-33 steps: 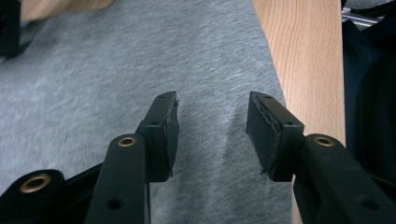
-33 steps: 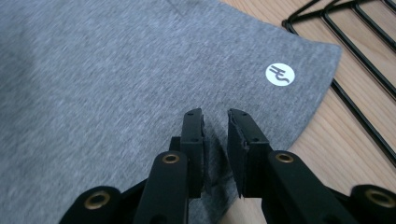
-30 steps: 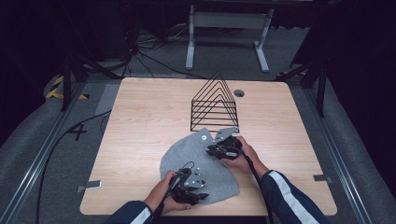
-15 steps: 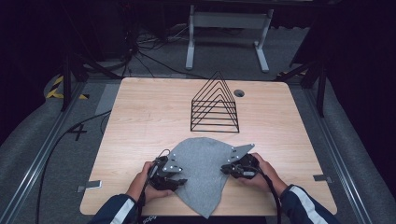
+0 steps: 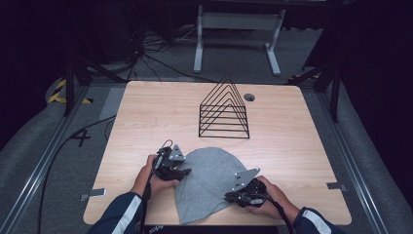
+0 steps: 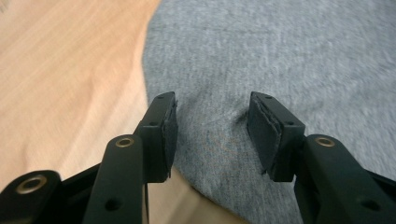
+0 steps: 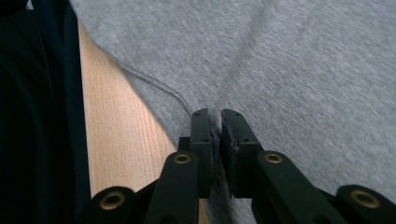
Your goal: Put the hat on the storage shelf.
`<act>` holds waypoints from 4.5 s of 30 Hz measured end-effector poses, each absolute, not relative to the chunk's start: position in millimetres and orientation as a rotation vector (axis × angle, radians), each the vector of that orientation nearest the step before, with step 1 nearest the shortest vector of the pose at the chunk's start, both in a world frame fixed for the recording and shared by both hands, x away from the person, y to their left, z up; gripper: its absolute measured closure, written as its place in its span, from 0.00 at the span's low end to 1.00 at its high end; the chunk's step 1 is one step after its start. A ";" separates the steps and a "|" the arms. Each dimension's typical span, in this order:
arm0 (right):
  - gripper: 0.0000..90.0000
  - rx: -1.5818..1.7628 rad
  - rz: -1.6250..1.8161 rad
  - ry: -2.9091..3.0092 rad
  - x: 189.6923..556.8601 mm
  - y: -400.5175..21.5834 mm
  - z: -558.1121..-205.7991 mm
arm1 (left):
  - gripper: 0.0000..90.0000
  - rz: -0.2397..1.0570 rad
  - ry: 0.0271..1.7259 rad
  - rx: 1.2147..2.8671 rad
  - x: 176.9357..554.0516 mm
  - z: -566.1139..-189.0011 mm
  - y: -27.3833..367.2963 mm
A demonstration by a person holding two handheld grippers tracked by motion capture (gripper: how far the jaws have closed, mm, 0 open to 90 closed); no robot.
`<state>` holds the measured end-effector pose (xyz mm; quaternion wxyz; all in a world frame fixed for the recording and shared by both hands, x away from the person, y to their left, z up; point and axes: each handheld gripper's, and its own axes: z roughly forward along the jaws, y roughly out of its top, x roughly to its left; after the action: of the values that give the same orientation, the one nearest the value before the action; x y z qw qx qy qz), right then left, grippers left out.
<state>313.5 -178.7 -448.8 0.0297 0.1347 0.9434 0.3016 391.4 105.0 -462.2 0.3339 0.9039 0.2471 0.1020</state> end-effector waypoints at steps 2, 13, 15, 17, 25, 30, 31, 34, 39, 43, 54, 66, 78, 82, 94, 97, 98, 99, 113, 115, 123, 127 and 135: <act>0.81 0.422 0.916 2.890 315.6 -179.4 -446.7 | 0.55 0.283 0.665 2.364 397.9 -461.2 103.0; 0.61 0.667 1.026 2.605 389.8 -213.0 -418.6 | 0.32 0.227 0.805 2.342 381.7 -456.0 128.3; 0.59 0.692 0.988 2.607 406.8 -210.7 -423.6 | 0.30 0.234 0.784 2.364 376.0 -458.5 128.3; 0.57 0.715 0.995 2.622 419.4 -206.1 -429.6 | 0.29 0.236 0.783 2.370 372.1 -463.7 127.9; 0.56 0.812 0.860 2.630 432.8 -209.1 -448.9 | 0.23 0.265 0.835 2.344 384.0 -465.7 132.5; 0.56 0.870 0.876 2.633 423.5 -230.0 -449.1 | 0.23 0.272 0.849 2.314 393.4 -467.4 134.1; 0.56 0.869 0.877 2.630 421.2 -232.0 -449.3 | 0.23 0.258 0.843 2.325 395.6 -466.3 132.9; 0.55 0.861 0.839 2.623 418.0 -232.0 -447.4 | 0.26 0.288 0.831 2.308 398.8 -464.0 129.9; 0.51 0.875 0.930 2.595 423.7 -222.3 -445.0 | 0.27 0.258 0.835 2.275 408.3 -462.4 129.5; 0.48 0.882 0.941 2.582 430.3 -211.0 -445.9 | 0.29 0.237 0.857 2.258 417.4 -463.9 128.2; 0.57 0.896 0.910 2.632 431.0 -206.1 -451.6 | 0.35 0.257 0.803 2.286 417.3 -467.5 113.0; 0.93 0.934 1.001 2.661 430.6 -211.3 -452.6 | 0.78 0.214 0.747 2.258 415.1 -467.7 112.0; 0.96 0.852 1.054 2.590 421.3 -215.0 -436.1 | 0.97 0.235 0.677 2.249 408.6 -448.0 111.7; 0.96 0.812 1.077 2.557 416.5 -218.2 -424.5 | 0.98 0.262 0.660 2.229 404.8 -437.5 112.6; 0.96 0.728 1.213 2.421 395.5 -233.1 -377.4 | 0.98 0.318 0.540 2.115 394.3 -386.8 111.8; 0.96 0.714 1.246 2.393 391.9 -236.4 -365.8 | 0.98 0.342 0.495 2.113 393.6 -371.1 106.7; 0.96 0.705 1.248 2.385 390.8 -237.4 -361.4 | 0.98 0.347 0.486 2.114 393.7 -366.8 105.7; 0.96 0.697 1.253 2.378 389.6 -237.9 -358.2 | 0.98 0.359 0.472 2.113 393.9 -360.4 104.6; 0.96 0.619 1.314 2.248 394.4 -240.3 -279.2 | 0.98 0.441 0.363 2.042 414.9 -274.1 94.3; 0.96 0.617 1.320 2.234 397.6 -239.8 -268.3 | 0.98 0.459 0.365 2.032 418.3 -264.7 93.6; 0.96 0.618 1.324 2.186 416.9 -232.7 -223.1 | 0.98 0.498 0.379 1.979 438.3 -227.5 96.5; 0.96 0.607 1.310 2.158 426.4 -229.7 -203.8 | 0.98 0.527 0.382 1.963 448.7 -209.8 97.3; 0.96 0.618 1.299 2.082 444.0 -233.3 -173.3 | 0.98 0.566 0.391 1.946 467.4 -188.1 89.0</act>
<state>444.0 -233.3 -173.3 0.3008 0.2328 0.7847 0.4895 467.4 89.0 -188.1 0.5132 0.8092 0.1625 0.2354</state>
